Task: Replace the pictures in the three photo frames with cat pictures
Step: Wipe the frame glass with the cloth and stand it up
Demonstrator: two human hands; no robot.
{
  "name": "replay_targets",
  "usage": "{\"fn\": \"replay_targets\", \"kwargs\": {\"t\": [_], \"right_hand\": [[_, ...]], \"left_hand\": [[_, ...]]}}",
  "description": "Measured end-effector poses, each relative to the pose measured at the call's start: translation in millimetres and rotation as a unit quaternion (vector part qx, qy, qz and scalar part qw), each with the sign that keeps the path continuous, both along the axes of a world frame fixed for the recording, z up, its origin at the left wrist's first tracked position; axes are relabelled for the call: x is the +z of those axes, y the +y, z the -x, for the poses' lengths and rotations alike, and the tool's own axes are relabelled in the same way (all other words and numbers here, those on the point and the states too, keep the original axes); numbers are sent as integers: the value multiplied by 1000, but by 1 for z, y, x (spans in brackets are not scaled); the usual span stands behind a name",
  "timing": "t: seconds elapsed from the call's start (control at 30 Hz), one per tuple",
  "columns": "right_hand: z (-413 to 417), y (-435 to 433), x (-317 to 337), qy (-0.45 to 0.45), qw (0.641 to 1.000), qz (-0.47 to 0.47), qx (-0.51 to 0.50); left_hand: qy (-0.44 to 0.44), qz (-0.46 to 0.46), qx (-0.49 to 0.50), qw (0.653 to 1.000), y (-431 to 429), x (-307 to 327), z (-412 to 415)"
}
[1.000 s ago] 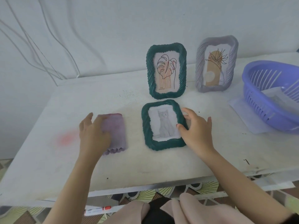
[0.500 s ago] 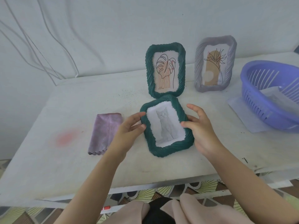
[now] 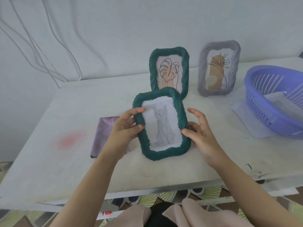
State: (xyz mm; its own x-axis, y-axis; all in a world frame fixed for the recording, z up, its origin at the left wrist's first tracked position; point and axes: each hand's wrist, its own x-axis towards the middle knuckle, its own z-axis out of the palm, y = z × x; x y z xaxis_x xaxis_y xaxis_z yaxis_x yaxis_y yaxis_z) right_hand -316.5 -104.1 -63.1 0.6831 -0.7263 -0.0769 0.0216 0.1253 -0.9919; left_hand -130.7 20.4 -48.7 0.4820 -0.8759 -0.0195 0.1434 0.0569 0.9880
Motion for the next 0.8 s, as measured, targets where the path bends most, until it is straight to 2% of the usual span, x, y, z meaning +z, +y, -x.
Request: {"fn": "replay_targets", "kwargs": {"t": [0.27,0.6,0.8], "right_hand": [[-12,-1,15,-75,995,16,69],[-42,-18,46,-158,980,67,100],[-70,-28,59,-136,975,123,126]], "left_hand": [[-48,33,-28,998,4,21,-12],[-84,46,-27,995,12,38,-25],[-113,62,-4,992,12,50,-45]]}}
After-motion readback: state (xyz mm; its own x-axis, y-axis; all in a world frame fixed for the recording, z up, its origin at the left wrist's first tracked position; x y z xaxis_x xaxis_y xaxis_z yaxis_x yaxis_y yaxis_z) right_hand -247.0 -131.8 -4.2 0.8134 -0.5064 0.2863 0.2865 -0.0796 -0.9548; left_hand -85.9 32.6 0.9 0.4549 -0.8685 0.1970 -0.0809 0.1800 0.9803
